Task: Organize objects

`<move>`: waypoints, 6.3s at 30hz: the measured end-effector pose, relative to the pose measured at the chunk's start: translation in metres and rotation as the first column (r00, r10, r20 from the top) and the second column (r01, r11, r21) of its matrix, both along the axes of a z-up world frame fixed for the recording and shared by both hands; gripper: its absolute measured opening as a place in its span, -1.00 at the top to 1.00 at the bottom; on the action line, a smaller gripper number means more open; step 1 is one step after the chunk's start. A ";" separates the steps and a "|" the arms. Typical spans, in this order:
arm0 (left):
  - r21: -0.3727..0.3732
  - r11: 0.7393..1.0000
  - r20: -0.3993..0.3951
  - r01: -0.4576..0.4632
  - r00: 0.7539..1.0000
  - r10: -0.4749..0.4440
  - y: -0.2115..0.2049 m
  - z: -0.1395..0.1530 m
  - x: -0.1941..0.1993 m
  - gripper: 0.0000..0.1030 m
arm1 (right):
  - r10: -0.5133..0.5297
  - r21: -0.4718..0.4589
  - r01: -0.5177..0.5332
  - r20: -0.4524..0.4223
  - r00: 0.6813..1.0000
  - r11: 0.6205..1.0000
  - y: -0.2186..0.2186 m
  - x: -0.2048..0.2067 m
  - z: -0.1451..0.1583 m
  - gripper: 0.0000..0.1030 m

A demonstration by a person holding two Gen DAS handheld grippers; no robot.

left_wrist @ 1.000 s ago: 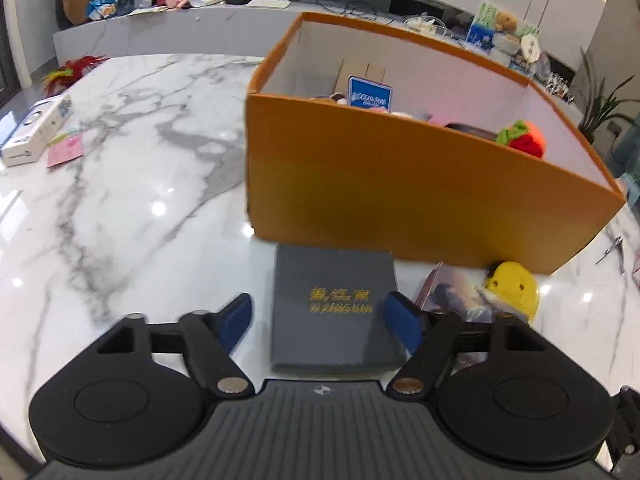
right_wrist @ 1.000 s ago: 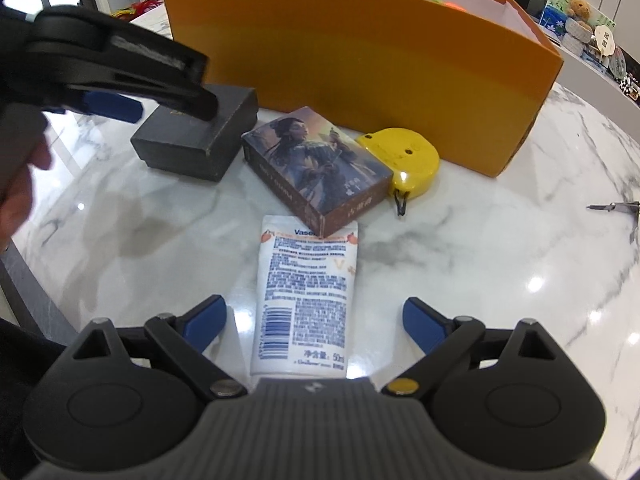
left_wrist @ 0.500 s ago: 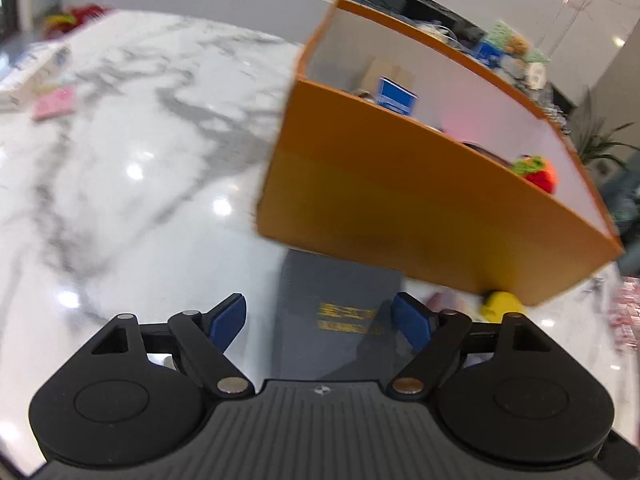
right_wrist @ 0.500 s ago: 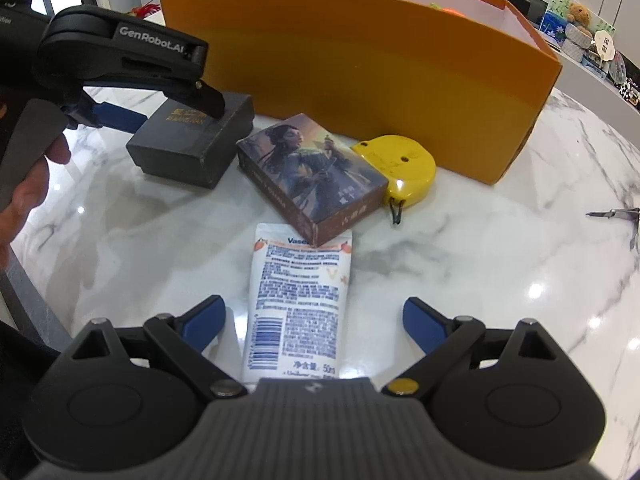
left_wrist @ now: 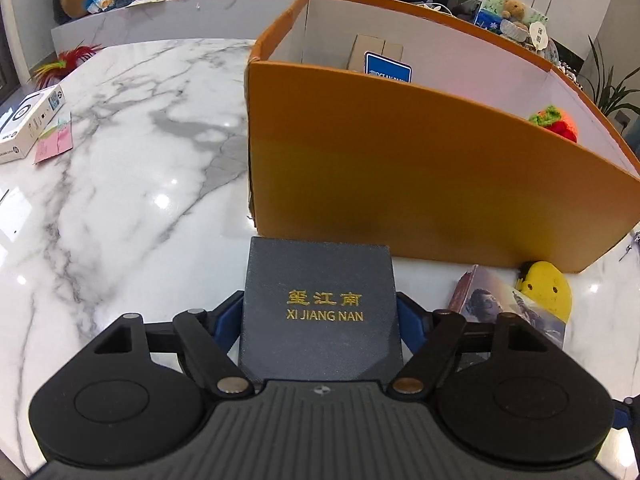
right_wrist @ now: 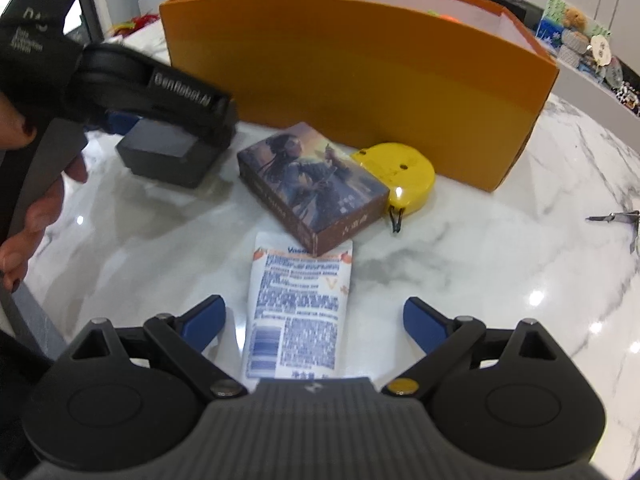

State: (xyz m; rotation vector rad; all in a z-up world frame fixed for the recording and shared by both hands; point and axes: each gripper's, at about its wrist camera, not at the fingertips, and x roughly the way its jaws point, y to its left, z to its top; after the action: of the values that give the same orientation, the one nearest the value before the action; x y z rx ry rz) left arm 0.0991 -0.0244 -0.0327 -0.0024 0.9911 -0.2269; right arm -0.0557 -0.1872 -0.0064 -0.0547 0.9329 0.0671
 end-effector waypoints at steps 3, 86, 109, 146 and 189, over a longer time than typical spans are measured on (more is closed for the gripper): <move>-0.004 1.000 -0.015 0.000 1.000 -0.001 0.004 0.001 -0.001 -0.72 | 0.004 -0.002 -0.004 0.015 1.000 1.000 0.002 0.001 0.008 -0.07; -0.045 0.996 0.075 0.083 0.994 -0.080 0.018 0.068 -0.037 -0.73 | -0.178 -0.021 0.182 0.129 0.976 0.983 -0.007 -0.008 0.056 0.07; -0.130 0.991 0.268 -0.020 0.962 0.054 -0.012 0.143 0.031 -0.72 | -0.265 0.098 0.248 0.443 0.857 0.964 -0.016 0.082 0.173 0.06; 0.060 0.996 0.120 -0.066 0.991 0.058 -0.060 0.066 0.118 -0.72 | -0.278 0.093 0.266 0.165 0.946 0.959 -0.033 0.213 0.070 0.06; 0.038 0.999 0.026 -0.006 1.000 0.005 -0.054 0.066 0.114 -0.74 | -0.217 -0.091 0.227 0.107 0.970 0.970 -0.018 0.207 0.081 -0.61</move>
State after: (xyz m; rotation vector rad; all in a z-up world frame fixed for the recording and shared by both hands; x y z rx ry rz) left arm 0.2134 -0.0787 0.0334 0.0327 0.9693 -0.2026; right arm 0.1517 -0.2050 0.0742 -0.0482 0.8402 -0.1907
